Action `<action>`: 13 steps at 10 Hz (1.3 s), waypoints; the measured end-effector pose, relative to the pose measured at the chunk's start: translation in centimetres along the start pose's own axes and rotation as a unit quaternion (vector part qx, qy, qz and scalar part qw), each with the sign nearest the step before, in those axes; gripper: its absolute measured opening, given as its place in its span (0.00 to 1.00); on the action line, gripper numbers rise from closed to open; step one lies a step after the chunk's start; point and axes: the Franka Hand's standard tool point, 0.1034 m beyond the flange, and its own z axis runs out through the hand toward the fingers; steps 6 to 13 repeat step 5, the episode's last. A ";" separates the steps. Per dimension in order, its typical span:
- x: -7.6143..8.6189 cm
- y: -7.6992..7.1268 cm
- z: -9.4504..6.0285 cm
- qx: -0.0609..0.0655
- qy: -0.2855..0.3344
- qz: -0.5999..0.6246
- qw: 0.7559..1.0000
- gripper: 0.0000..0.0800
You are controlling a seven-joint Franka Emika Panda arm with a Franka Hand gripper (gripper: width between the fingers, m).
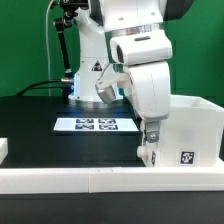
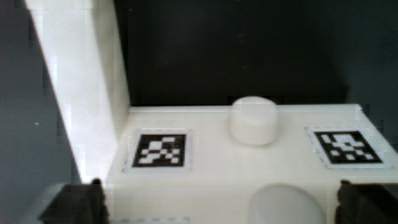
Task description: Assemble drawer
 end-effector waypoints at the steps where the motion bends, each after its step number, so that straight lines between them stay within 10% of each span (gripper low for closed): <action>1: -1.8 -0.2 -0.2 0.003 -0.002 -0.013 1.000 0.81; 5: -6.6 -1.0 -2.3 -0.015 -0.010 0.019 1.000 0.81; 13: -6.6 -1.0 -2.3 -0.015 -0.010 0.019 1.000 0.81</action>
Offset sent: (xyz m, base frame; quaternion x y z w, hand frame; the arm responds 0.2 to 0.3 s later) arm -0.0168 -0.0481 0.0184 -0.0103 -0.0143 0.0104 0.9998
